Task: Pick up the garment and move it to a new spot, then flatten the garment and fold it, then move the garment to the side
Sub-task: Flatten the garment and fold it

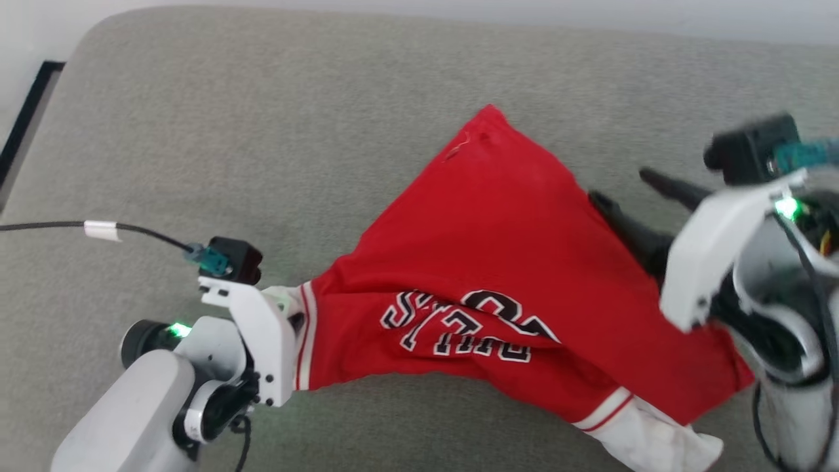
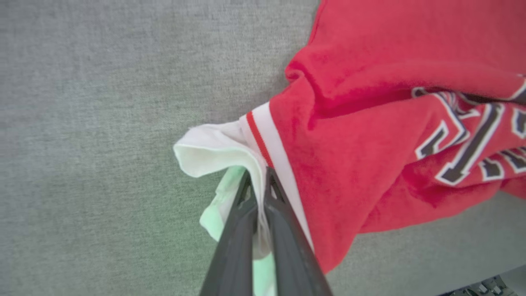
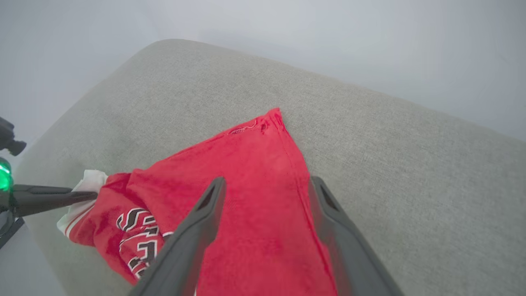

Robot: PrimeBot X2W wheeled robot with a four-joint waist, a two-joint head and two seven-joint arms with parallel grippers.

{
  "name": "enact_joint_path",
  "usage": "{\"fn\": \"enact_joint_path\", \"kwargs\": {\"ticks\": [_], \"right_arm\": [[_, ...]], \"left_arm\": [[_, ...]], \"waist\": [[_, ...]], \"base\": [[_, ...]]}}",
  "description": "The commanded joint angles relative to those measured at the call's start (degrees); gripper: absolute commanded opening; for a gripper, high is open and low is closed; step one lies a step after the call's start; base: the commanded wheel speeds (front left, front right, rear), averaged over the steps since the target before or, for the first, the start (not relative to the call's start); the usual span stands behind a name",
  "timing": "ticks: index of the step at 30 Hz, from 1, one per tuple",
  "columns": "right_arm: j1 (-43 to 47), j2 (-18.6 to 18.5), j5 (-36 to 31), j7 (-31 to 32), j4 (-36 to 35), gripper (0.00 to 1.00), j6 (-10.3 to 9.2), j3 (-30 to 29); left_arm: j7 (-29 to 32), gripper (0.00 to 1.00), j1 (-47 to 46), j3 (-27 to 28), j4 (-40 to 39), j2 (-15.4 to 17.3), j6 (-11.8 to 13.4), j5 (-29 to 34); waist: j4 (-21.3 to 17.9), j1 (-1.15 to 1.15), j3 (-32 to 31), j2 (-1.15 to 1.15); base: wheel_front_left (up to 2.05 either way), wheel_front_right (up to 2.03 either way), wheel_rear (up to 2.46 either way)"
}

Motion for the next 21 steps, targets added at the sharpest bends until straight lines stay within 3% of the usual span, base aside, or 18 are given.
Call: {"fn": "enact_joint_path", "kwargs": {"ticks": [1, 13, 21], "right_arm": [[-3.4, -0.4, -0.6, -1.8, 3.4, 1.0, 0.01, 1.0], [-26.7, -4.8, -1.1, -11.1, 37.6, 1.0, 0.01, 11.7], [-34.4, -6.8, 1.3, -11.3, 52.8, 1.0, 0.01, 21.5]], "left_arm": [[0.3, 0.0, -1.3, -0.4, -0.3, -0.6, -0.3, 0.3], [-0.4, 0.0, -8.0, -3.4, 3.5, -5.7, -5.1, 0.8], [-2.3, 0.0, -11.5, -5.0, 7.7, -9.2, -7.8, 1.3]], "waist": [[1.7, 0.0, 1.0, 0.0], [9.9, 0.0, 5.4, 0.0], [13.9, 0.0, 7.8, 0.0]], "base": [[0.0, 0.0, 0.0], [0.0, 0.0, 0.0], [0.0, 0.0, 0.0]]}}
